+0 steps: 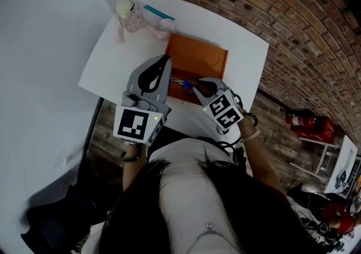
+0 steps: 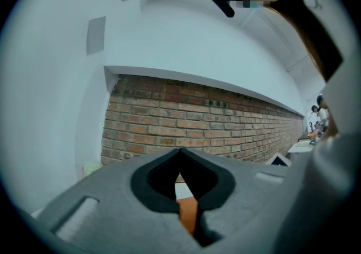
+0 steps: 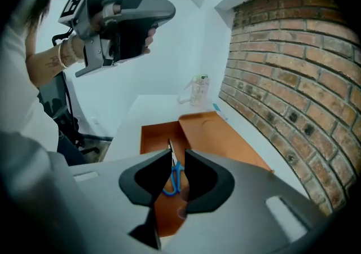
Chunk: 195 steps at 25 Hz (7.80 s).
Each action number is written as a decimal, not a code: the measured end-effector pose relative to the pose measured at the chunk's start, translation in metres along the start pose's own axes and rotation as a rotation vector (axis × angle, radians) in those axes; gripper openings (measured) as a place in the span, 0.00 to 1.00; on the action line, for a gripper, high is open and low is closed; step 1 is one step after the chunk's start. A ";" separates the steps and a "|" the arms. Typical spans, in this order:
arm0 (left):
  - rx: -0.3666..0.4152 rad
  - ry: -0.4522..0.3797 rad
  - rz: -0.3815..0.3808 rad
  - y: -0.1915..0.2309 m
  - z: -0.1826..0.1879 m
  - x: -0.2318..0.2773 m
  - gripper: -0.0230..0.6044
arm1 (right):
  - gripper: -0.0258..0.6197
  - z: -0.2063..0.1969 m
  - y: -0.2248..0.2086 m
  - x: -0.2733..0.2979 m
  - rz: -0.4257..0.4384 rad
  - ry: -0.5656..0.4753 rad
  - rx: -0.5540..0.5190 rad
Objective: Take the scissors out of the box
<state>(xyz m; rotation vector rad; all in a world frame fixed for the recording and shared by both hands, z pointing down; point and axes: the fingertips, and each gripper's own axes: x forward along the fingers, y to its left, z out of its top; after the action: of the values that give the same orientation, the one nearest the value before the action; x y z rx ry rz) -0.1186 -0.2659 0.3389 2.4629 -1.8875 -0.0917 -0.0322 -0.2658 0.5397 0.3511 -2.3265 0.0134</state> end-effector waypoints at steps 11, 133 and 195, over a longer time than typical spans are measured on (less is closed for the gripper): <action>-0.019 0.002 0.035 0.007 -0.005 0.001 0.04 | 0.18 -0.015 0.005 0.026 0.085 0.080 -0.010; 0.019 0.023 -0.016 -0.004 -0.002 -0.009 0.04 | 0.19 -0.056 0.014 0.071 0.038 0.346 -0.077; 0.063 0.023 -0.148 -0.038 0.022 -0.088 0.04 | 0.19 -0.018 0.043 -0.011 -0.247 0.097 0.156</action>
<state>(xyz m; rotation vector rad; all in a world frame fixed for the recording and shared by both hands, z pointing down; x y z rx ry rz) -0.1066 -0.1712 0.3166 2.6303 -1.7235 -0.0082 -0.0237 -0.2194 0.5490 0.6993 -2.1774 0.0893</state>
